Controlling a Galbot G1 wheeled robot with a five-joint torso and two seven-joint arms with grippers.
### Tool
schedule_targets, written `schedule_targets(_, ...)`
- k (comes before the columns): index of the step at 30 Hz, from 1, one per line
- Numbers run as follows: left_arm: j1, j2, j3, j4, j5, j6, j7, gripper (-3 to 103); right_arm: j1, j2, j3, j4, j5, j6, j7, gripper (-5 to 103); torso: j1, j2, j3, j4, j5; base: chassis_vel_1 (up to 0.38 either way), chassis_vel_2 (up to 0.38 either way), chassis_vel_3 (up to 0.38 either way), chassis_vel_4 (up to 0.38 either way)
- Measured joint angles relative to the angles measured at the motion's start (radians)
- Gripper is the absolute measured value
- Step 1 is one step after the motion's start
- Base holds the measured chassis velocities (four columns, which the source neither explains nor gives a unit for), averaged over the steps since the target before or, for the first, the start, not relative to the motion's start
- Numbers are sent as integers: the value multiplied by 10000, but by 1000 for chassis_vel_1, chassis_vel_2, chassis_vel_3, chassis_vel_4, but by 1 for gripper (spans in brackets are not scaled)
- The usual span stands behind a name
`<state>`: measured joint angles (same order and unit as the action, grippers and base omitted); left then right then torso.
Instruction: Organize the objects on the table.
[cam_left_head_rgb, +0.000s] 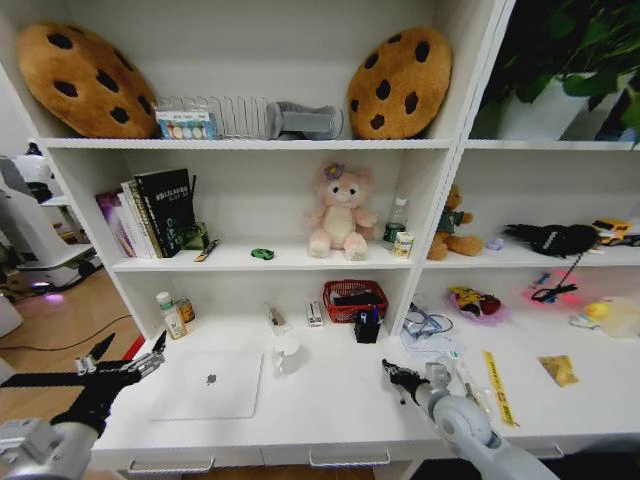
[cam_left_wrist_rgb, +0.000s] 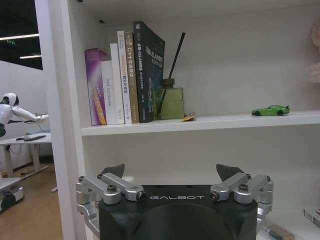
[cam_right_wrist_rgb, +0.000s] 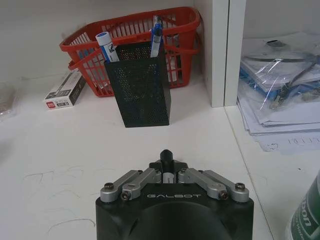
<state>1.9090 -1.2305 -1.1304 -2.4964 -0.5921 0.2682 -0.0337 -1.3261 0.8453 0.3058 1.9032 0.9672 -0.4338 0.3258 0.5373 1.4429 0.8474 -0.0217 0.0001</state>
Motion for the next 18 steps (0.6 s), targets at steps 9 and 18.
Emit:
schedule_targets(9, 0, 0, 0, 0, 0, 0, 0, 100, 913, 234, 236, 56, -3284, 3531, -2063, 10, 0, 0, 0, -1, -2, 0, 0, 0, 0)
schedule_targets(18, 0, 0, 0, 0, 0, 0, 0, 100, 2602, 709, -144, -1310, -4456, 5987, -2929, 10, 0, 0, 1, 1, 0, 0, 0, 0, 0)
